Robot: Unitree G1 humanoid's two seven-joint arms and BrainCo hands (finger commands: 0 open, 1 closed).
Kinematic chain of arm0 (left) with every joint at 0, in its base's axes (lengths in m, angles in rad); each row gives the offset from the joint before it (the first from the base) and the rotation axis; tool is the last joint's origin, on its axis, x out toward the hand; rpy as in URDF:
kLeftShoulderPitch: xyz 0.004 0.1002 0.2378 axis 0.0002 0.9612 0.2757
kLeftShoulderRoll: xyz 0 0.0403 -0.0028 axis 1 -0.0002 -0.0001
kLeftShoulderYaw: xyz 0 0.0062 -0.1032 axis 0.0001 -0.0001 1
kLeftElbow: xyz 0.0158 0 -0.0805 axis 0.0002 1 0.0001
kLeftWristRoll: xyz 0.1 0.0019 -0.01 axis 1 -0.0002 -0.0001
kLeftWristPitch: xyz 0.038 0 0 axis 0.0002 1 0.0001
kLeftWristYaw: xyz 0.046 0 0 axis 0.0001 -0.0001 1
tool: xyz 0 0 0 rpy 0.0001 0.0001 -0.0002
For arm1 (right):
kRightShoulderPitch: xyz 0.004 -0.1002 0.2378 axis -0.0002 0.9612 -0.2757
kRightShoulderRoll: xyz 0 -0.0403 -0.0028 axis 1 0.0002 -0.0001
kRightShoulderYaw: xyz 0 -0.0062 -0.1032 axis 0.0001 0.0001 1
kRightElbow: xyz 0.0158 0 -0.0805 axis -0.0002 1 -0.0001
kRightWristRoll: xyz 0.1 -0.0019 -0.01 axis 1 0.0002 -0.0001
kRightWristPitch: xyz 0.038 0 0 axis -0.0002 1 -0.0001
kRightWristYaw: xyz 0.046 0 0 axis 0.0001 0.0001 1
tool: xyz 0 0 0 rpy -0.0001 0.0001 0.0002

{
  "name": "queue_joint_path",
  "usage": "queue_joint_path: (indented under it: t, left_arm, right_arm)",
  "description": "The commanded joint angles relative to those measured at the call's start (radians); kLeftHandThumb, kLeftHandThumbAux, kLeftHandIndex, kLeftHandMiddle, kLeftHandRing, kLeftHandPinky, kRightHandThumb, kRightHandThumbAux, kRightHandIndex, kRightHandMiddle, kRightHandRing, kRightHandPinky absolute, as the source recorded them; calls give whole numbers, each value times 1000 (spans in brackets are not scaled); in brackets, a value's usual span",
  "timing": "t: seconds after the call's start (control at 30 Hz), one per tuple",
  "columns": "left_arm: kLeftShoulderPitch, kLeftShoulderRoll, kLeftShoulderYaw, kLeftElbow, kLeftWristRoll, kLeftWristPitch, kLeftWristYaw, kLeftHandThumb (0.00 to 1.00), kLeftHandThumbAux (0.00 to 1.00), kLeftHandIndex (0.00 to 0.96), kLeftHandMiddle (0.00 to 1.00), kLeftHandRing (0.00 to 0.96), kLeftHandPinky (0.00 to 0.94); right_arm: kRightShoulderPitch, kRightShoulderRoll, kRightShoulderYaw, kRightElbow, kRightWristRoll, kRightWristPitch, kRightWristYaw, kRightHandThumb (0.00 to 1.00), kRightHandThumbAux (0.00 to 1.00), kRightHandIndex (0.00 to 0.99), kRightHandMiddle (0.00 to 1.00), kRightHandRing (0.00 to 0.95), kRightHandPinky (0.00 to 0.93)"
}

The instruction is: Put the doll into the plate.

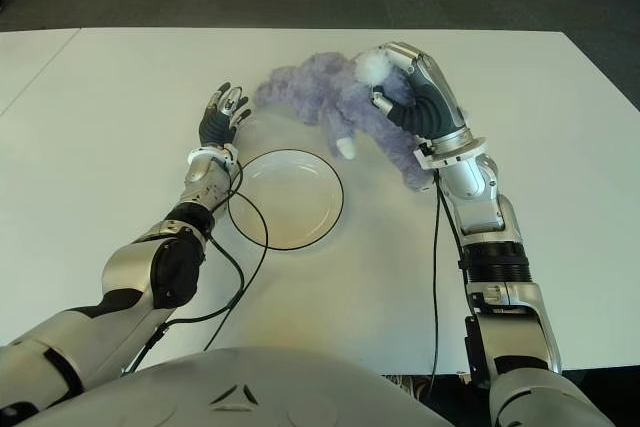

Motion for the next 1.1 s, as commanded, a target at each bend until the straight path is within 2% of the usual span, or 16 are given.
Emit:
queue_joint_path:
  t: [0.03, 0.43, 0.53, 0.83, 1.1]
  left_arm:
    - [159, -18, 6, 117, 3, 121, 31, 0, 617, 141, 185, 187, 207]
    - [159, -16, 5, 117, 2, 121, 21, 0, 626, 151, 193, 199, 216]
    - [160, -16, 2, 117, 6, 119, 23, 0, 625, 147, 180, 184, 195]
    - [161, -16, -4, 117, 11, 115, 30, 0, 632, 152, 187, 193, 222]
    - [161, -14, -2, 116, 7, 116, 27, 0, 627, 152, 187, 194, 221]
  right_arm:
    - [-31, 20, 7, -39, 14, 11, 10, 682, 730, 434, 861, 865, 849]
    - [-24, 81, 32, -117, -19, 27, 2, 684, 730, 434, 856, 862, 845]
    - [-24, 89, 36, -127, -9, 35, 13, 684, 730, 435, 854, 859, 841]
    - [-37, 104, 47, -144, -3, 57, 29, 687, 729, 435, 848, 851, 828]
    - [-78, 117, 55, -140, -34, 64, 19, 686, 729, 435, 843, 846, 829]
